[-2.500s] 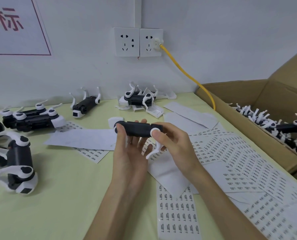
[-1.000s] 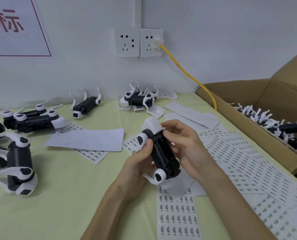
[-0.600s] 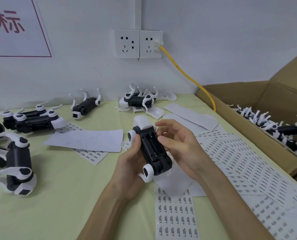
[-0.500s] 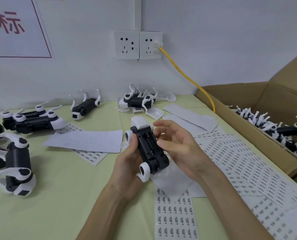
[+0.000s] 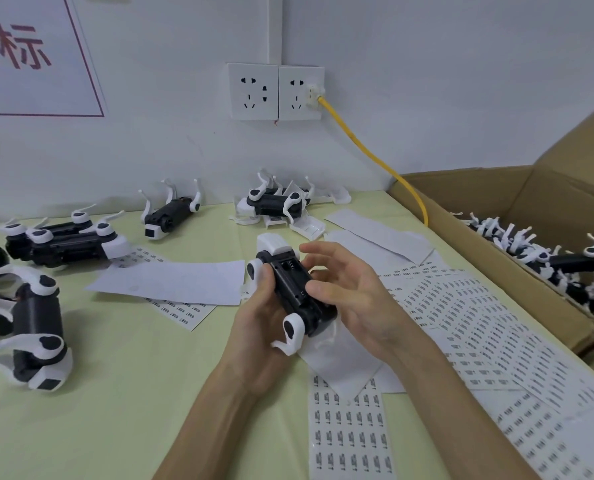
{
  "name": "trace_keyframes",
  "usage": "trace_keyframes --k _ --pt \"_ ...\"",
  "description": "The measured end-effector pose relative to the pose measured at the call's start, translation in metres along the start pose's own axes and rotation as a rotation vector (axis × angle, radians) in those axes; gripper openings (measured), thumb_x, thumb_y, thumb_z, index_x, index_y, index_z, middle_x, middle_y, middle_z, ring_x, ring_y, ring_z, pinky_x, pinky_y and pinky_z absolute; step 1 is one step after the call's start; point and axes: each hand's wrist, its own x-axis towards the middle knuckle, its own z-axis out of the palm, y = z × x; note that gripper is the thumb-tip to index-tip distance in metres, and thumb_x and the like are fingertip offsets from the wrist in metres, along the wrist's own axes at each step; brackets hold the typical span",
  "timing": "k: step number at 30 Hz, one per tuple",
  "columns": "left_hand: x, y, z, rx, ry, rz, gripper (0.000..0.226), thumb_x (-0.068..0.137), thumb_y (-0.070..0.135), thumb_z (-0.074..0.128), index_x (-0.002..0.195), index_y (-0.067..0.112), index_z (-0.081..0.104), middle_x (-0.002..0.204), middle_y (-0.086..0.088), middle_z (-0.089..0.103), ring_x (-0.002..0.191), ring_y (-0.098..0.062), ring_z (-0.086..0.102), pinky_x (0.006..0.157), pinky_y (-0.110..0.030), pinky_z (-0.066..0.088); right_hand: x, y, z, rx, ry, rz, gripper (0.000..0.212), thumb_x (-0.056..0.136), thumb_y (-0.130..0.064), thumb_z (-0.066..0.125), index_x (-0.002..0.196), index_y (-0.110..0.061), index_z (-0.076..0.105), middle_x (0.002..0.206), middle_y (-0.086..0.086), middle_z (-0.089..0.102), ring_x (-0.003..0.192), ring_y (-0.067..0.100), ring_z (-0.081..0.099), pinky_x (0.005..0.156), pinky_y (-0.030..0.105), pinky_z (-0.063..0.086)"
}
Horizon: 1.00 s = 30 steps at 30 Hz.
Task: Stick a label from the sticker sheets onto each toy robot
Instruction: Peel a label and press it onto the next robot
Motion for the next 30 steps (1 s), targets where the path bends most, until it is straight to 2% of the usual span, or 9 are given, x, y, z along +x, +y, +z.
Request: trace_keyframes --k 5,9,14,16,18,20,22,26,30 --pt "0.000 0.003 0.005 0.075 -0.011 -0.008 0.067 0.091 0.059 0.060 0.137 0.011 0.066 0.136 -0.018 0.065 0.129 -0.032 0.063 0.099 -0.038 0.056 0.001 0.002 -0.001 -0.119 0.045 -0.011 0.043 0.075 -0.013 0.076 0.117 -0.022 0.070 0.103 0.000 0.061 0.096 0.017 0.058 0.091 0.037 0.050" --pt "0.001 0.001 0.004 0.246 0.005 0.029 0.057 0.098 0.055 0.057 0.139 0.016 0.064 0.142 -0.022 0.061 0.135 -0.038 0.057 0.111 -0.049 0.048 -0.001 0.003 0.003 -0.226 0.130 -0.037 0.039 0.073 -0.018 0.080 0.110 -0.019 0.067 0.100 0.001 0.065 0.094 0.018 0.061 0.093 0.046 0.053" --pt "-0.002 0.003 0.004 0.295 0.012 0.062 0.057 0.098 0.055 0.060 0.140 0.016 0.062 0.144 -0.020 0.061 0.136 -0.037 0.056 0.108 -0.048 0.052 0.001 0.007 0.012 -0.245 0.276 -0.104 0.022 0.080 -0.028 0.075 0.097 -0.017 0.067 0.088 -0.007 0.068 0.084 0.011 0.062 0.080 0.033 0.055" --pt "-0.004 0.006 0.007 0.225 0.040 0.074 0.063 0.096 0.057 0.058 0.142 0.013 0.061 0.140 -0.020 0.064 0.129 -0.035 0.062 0.098 -0.041 0.059 0.003 0.008 0.010 -0.255 0.296 -0.138 0.010 0.090 -0.025 0.069 0.095 -0.016 0.069 0.089 -0.006 0.069 0.081 0.009 0.062 0.079 0.030 0.054" --pt "-0.001 0.012 0.003 0.053 0.093 0.076 0.057 0.097 0.060 0.052 0.124 0.016 0.075 0.121 -0.011 0.075 0.104 -0.023 0.075 0.074 -0.028 0.064 0.005 0.009 0.004 -0.316 0.327 -0.157 0.007 0.097 -0.015 0.066 0.093 -0.018 0.070 0.088 -0.009 0.070 0.077 0.006 0.061 0.076 0.025 0.051" --pt "0.002 0.021 -0.008 -0.070 0.137 0.143 0.054 0.101 0.060 0.045 0.116 0.020 0.076 0.118 -0.003 0.076 0.084 -0.012 0.074 0.054 -0.025 0.059 0.007 0.012 -0.004 -0.502 0.384 -0.136 0.011 0.095 -0.014 0.068 0.090 -0.024 0.071 0.085 -0.013 0.069 0.074 0.003 0.059 0.074 0.020 0.047" --pt "0.003 0.030 -0.018 -0.121 0.178 0.194 0.050 0.102 0.061 0.044 0.120 0.022 0.070 0.118 0.001 0.073 0.075 -0.010 0.069 0.045 -0.023 0.050 0.007 0.017 -0.011 -0.772 0.393 -0.007 0.003 0.093 -0.029 0.070 0.096 -0.029 0.070 0.094 -0.011 0.066 0.080 0.003 0.055 0.080 0.025 0.044" --pt "0.003 0.031 -0.028 -0.114 0.252 0.187 0.048 0.098 0.064 0.050 0.114 0.025 0.074 0.113 0.004 0.073 0.069 -0.011 0.067 0.046 -0.022 0.047 0.003 0.026 -0.017 -1.294 0.277 0.322 0.059 0.080 -0.071 0.065 0.126 -0.035 0.057 0.121 -0.008 0.045 0.120 0.014 0.040 0.101 0.036 0.028" --pt "0.005 0.027 -0.026 -0.091 0.284 0.176 0.052 0.098 0.065 0.051 0.094 0.025 0.084 0.106 0.003 0.078 0.080 -0.011 0.072 0.054 -0.022 0.050 0.003 0.028 -0.012 -1.323 0.211 0.320 0.060 0.072 -0.066 0.075 0.122 -0.038 0.057 0.119 -0.011 0.041 0.124 0.015 0.038 0.093 0.033 0.019"
